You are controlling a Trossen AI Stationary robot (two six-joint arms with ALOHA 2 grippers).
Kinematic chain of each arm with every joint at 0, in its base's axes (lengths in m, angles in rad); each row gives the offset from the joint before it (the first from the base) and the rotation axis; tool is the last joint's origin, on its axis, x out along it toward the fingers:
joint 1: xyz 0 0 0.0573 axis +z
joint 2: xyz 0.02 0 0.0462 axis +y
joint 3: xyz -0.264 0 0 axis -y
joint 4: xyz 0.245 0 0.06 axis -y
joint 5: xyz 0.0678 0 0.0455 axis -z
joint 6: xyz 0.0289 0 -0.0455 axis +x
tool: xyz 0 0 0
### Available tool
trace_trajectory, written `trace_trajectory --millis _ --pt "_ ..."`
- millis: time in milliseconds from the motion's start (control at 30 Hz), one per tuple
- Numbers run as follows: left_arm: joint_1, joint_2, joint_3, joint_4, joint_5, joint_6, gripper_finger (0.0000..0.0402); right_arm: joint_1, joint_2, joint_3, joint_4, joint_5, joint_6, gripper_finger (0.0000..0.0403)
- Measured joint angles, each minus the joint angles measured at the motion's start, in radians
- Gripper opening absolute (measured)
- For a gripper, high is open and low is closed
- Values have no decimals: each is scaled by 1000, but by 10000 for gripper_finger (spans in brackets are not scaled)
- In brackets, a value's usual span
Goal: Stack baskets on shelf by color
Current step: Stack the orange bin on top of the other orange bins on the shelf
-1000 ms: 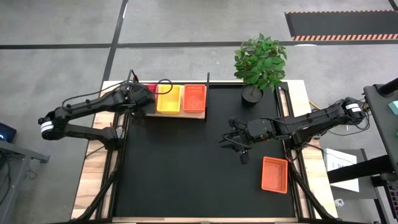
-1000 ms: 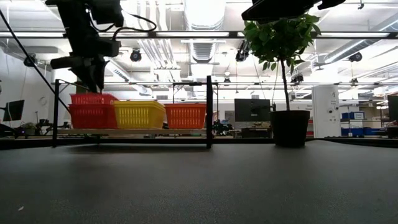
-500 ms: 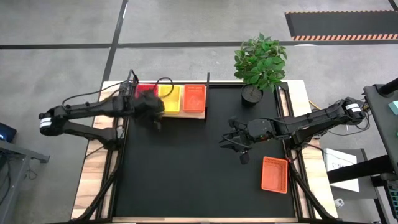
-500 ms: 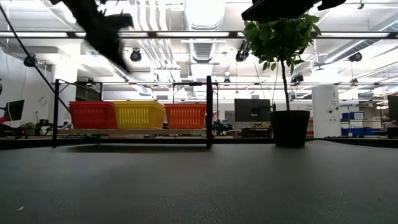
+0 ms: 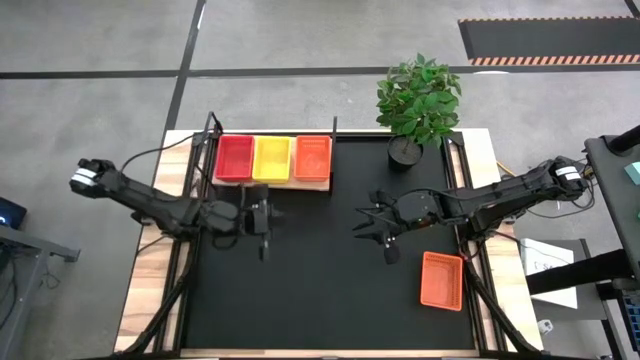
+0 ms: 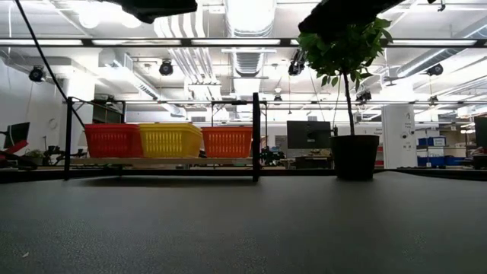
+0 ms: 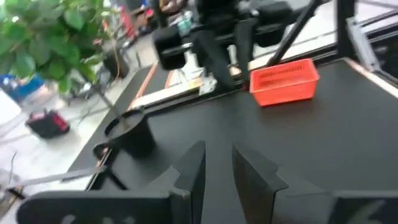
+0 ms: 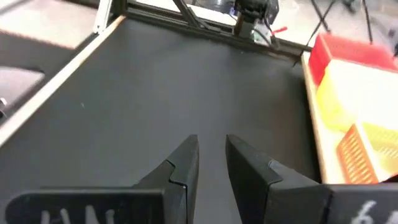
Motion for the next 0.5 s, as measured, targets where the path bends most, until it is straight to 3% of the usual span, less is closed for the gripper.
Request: trace_trajectory --millis 300,500 --pt "-30 16 -173 377 0 15 63 60 0 0 -69 -3 267 72" --pt "-30 -4 -202 506 -33 30 63 136 0 77 -309 -1 456 61"
